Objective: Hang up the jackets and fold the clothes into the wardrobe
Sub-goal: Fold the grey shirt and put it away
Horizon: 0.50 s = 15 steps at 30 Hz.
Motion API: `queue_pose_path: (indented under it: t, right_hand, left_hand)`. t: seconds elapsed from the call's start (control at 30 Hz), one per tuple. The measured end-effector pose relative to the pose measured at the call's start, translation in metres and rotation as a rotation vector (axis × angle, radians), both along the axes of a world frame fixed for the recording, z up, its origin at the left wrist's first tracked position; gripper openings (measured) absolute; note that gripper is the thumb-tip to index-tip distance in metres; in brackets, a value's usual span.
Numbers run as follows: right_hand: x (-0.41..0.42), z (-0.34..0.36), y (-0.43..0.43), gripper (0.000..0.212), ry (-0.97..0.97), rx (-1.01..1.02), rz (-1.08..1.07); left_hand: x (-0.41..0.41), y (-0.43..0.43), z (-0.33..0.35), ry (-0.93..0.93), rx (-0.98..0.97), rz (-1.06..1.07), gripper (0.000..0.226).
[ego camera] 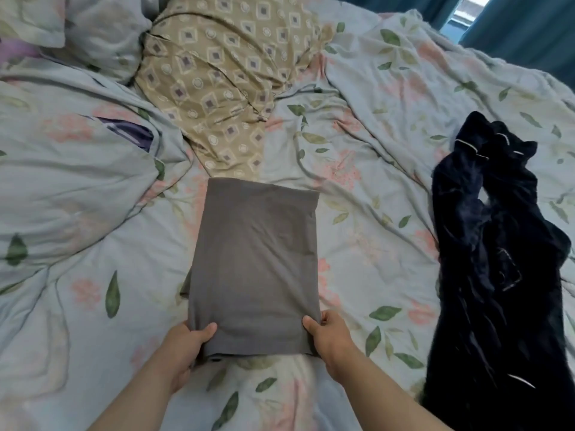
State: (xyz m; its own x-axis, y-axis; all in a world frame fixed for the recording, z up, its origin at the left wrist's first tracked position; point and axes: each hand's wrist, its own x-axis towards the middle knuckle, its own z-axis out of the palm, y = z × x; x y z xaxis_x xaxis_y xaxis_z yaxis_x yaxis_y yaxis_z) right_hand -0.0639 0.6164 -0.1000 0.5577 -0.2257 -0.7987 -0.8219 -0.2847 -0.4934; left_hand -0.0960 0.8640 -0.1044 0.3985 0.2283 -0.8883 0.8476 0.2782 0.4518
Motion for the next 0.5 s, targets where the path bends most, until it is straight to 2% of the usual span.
queue_pose_path:
  t: [0.23,0.33,0.5]
  right_hand:
    - [-0.086,0.023,-0.053,0.003,0.173,0.117,-0.072]
    - [-0.125,0.038,-0.077,0.004,0.231,0.143,-0.039]
    - [-0.19,0.06,-0.117,0.014,0.415,0.146,-0.005]
  left_hand:
    - [-0.106,-0.054,0.028,0.131,-0.066,0.134,0.038]
    - [-0.146,-0.071,0.045,0.191,-0.079,0.148,0.034]
    - [-0.213,-0.104,0.074,0.466,-0.199,0.147,0.019]
